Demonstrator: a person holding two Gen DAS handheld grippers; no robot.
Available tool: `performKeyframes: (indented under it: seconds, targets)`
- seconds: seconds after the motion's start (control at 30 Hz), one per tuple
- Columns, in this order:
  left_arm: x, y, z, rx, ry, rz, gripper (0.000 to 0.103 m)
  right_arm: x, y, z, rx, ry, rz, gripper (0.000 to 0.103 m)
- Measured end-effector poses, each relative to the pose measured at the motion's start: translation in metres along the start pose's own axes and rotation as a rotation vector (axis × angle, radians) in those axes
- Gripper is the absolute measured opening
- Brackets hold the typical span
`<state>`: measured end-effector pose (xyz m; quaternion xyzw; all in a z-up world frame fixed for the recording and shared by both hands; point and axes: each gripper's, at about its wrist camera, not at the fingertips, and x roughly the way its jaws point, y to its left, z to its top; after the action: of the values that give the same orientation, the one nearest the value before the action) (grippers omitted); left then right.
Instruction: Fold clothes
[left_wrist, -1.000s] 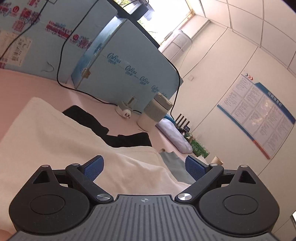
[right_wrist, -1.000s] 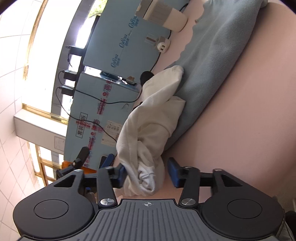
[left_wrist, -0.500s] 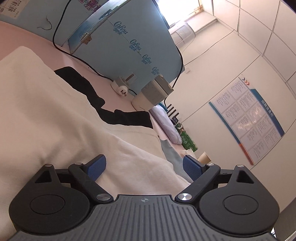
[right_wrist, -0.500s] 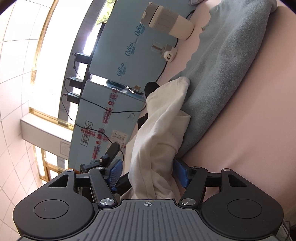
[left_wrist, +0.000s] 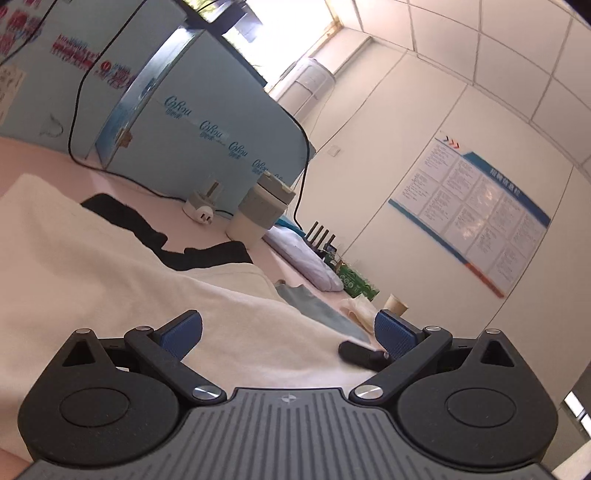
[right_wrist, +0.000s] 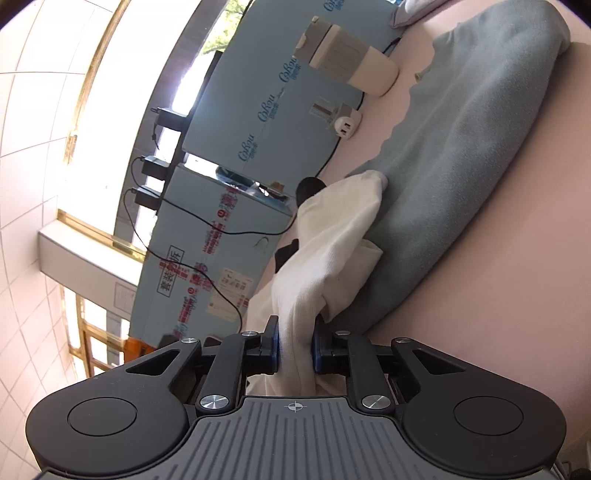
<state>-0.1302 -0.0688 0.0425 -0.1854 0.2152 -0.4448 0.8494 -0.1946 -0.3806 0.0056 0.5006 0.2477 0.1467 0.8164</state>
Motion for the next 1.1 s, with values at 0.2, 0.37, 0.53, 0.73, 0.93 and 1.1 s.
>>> performKeyframes:
  seconds: [0.2,0.37,0.53,0.73,0.93,1.1]
  targets:
    - [-0.006,-0.059,-0.015,0.448,0.118,0.229,0.1,0.01,0.033,0.02,-0.091,0.015,0.039,0.016]
    - [-0.013,-0.062,-0.031,0.477,0.157,0.273,0.1,0.036,0.071,0.028,-0.169,0.056,0.088,0.016]
    - [-0.033,-0.054,-0.032,0.418,0.115,0.26,0.1,0.081,0.12,0.023,-0.292,0.151,0.111,0.016]
    - [-0.059,-0.038,-0.04,0.349,0.092,0.322,0.1,0.15,0.151,-0.012,-0.4,0.343,0.046,0.017]
    - [-0.079,-0.017,-0.042,0.273,0.079,0.384,0.1,0.196,0.158,-0.05,-0.445,0.527,-0.074,0.021]
    - [-0.084,-0.007,-0.038,0.216,0.065,0.374,0.1,0.203,0.162,-0.061,-0.463,0.564,-0.091,0.038]
